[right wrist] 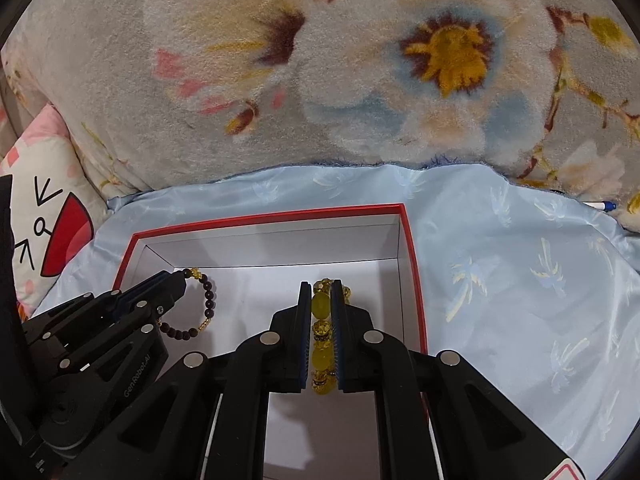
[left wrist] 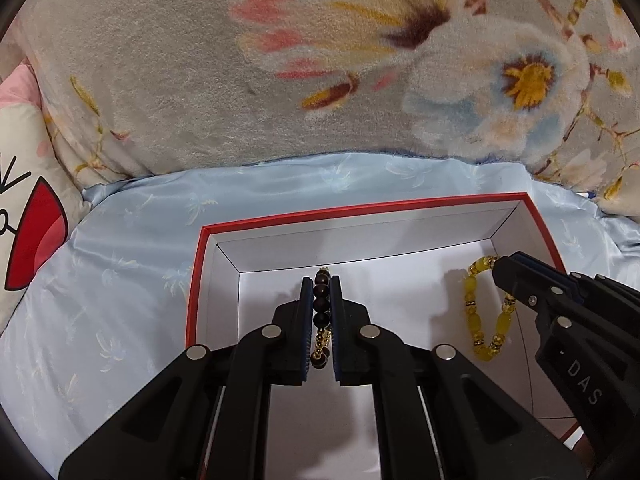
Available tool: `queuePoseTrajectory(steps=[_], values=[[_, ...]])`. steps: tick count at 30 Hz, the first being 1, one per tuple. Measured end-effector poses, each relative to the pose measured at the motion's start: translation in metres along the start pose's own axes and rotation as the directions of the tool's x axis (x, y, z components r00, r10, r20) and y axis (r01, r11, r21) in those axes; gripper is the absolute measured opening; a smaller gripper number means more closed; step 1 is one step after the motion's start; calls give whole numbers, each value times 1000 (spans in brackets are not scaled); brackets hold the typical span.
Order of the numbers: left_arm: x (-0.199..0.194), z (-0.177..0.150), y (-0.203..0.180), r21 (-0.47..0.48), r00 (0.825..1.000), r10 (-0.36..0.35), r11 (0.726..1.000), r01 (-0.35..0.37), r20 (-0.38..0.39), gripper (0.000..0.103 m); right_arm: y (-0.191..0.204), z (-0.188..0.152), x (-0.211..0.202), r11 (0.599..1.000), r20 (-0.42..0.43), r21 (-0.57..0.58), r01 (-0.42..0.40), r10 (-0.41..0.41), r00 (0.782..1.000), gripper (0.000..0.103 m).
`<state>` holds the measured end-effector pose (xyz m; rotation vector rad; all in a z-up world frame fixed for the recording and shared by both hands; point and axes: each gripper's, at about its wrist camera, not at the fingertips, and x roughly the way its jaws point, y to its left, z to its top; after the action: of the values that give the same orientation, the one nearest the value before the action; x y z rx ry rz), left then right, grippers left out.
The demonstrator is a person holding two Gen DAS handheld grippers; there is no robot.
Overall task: Organize jewelry
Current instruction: 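Carry both bracelets into the red box and open both tools, then withdraw both tools from the red box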
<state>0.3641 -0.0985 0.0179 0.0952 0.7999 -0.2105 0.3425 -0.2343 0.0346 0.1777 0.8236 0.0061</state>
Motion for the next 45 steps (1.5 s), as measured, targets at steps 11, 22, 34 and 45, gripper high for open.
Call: queuePoseTrajectory(steps=[11, 22, 34, 45], values=[[-4, -2, 3, -23, 998, 47, 999, -46, 30, 55, 6, -4, -10, 999, 36, -18, 28, -27, 999, 34], [-42, -7, 1, -4, 997, 41, 999, -41, 64, 56, 12, -17, -56, 999, 97, -27, 23, -20, 995, 37], [-110, -68, 2, 8, 997, 25, 1000, -25, 72, 56, 6, -94, -136, 997, 113, -49, 54, -48, 992, 37], [-155, -159, 19, -3, 1000, 17, 1000, -17, 6, 56, -3, -183, -175, 998, 24, -28, 58, -57, 998, 37]])
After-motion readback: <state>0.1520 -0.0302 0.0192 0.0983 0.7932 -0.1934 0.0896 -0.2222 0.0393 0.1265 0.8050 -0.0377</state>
